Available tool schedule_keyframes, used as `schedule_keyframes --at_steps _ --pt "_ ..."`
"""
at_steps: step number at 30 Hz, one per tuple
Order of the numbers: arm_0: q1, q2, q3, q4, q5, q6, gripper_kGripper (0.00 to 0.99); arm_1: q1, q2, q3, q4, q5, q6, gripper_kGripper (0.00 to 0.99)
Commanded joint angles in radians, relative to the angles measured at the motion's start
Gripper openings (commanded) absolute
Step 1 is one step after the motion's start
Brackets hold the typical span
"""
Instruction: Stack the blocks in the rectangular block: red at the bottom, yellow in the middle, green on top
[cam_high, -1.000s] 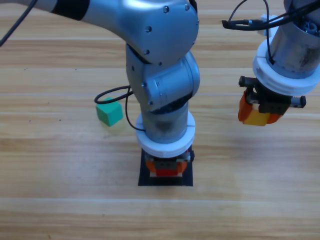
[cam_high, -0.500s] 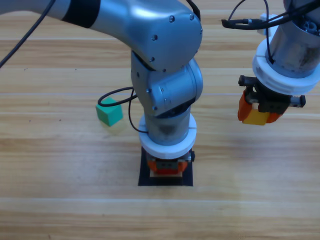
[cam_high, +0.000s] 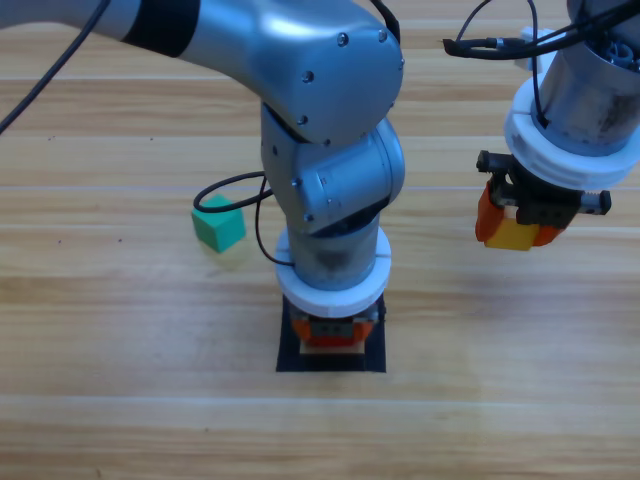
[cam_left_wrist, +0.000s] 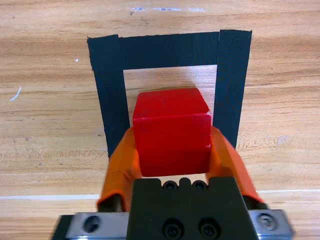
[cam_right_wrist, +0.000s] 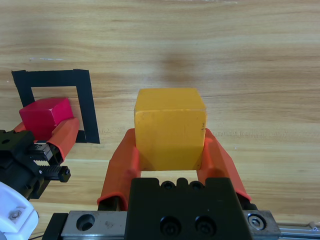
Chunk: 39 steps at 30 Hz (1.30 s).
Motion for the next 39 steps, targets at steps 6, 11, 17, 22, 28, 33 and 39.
schedule_keyframes --at_steps 6,11,17,22,28,33,39 --pt "-0.030 -0.017 0.049 -0.002 0.015 -0.029 0.785 -0.028 0.069 -0.005 0.007 0.000 -0.008 0.176" --pt "-0.046 -0.039 0.035 -0.002 0.019 -0.027 0.841 -0.028 0.063 -0.002 0.007 -0.002 -0.005 0.176" --pt "-0.060 -0.103 0.007 0.004 0.016 0.003 0.885 -0.028 0.066 -0.003 0.007 -0.002 0.001 0.176" --pt "-0.068 -0.269 -0.007 0.035 0.048 0.034 0.896 0.004 0.096 -0.048 0.021 0.013 0.010 0.176" --pt "0.007 -0.557 0.042 0.119 0.094 0.091 0.897 0.060 0.195 -0.189 0.099 0.023 0.022 0.176" --pt "0.234 -0.658 0.087 0.156 0.005 0.313 0.894 0.128 0.287 -0.339 0.185 0.023 0.045 0.176" --pt "0.360 -0.717 0.197 0.119 -0.016 0.483 0.982 0.188 0.341 -0.419 0.214 0.023 0.081 0.178"
